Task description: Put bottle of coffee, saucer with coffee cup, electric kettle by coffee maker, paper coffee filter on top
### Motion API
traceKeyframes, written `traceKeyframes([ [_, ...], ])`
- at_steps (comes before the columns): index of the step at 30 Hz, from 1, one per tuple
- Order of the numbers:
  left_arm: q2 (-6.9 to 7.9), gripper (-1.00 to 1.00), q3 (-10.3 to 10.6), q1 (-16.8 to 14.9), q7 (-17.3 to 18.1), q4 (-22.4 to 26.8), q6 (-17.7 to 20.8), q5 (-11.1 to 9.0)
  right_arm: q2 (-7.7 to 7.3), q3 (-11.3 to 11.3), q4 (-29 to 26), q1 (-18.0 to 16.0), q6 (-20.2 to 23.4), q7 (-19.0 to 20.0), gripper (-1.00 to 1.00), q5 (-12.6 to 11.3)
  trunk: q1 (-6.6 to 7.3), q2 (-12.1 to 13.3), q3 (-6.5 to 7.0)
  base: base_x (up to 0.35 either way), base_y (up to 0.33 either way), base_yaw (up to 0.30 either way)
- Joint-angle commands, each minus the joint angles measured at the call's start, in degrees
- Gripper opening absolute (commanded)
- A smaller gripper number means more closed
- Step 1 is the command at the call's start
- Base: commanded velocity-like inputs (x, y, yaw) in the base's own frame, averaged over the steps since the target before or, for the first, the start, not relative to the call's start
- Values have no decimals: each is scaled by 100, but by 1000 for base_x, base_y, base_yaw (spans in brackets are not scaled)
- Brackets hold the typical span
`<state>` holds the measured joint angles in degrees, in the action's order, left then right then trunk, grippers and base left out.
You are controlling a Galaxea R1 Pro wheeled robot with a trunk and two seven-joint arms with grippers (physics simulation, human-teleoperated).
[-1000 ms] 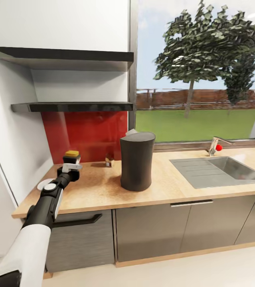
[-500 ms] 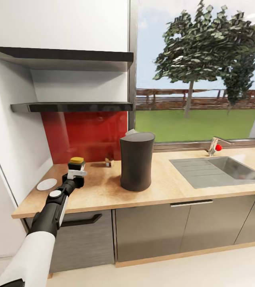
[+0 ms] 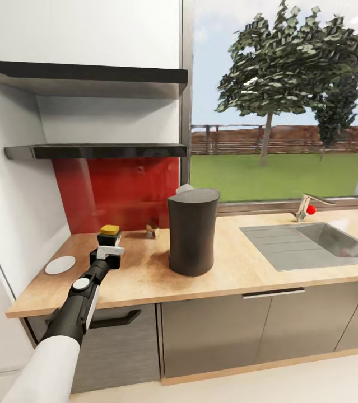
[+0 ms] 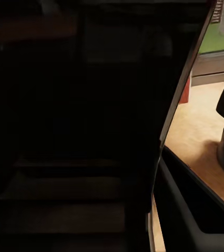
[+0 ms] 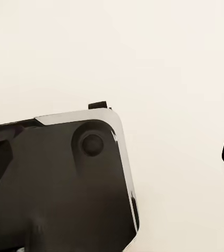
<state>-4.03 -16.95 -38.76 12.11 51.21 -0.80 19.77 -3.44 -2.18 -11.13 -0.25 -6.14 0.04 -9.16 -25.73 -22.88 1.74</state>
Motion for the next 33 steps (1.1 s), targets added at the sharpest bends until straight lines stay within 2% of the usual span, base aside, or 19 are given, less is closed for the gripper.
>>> traceKeyframes([
  [1,-17,-100,-37,-3,50,-1,-21,66,1,-20,5,-2,-19,4,100,-24,-5,-3,-2,325,0,0],
  [10,-103,-100,-36,-1,29,-82,-75,69,-3,-24,6,-2,-19,4,100,-24,-5,-3,-2,333,0,-11],
  [20,-98,-100,-36,67,34,-127,-93,71,-7,-27,21,-2,-12,-8,100,-17,-5,-3,22,331,0,-216],
  [28,-98,-100,-36,297,39,-128,-141,71,-7,-21,23,-2,-9,-26,100,-8,-5,-3,34,72,0,-131],
  [33,-105,-100,-35,505,38,-128,-502,63,-7,-20,28,-2,-5,-30,100,-7,-5,-3,34,3,0,-6],
])
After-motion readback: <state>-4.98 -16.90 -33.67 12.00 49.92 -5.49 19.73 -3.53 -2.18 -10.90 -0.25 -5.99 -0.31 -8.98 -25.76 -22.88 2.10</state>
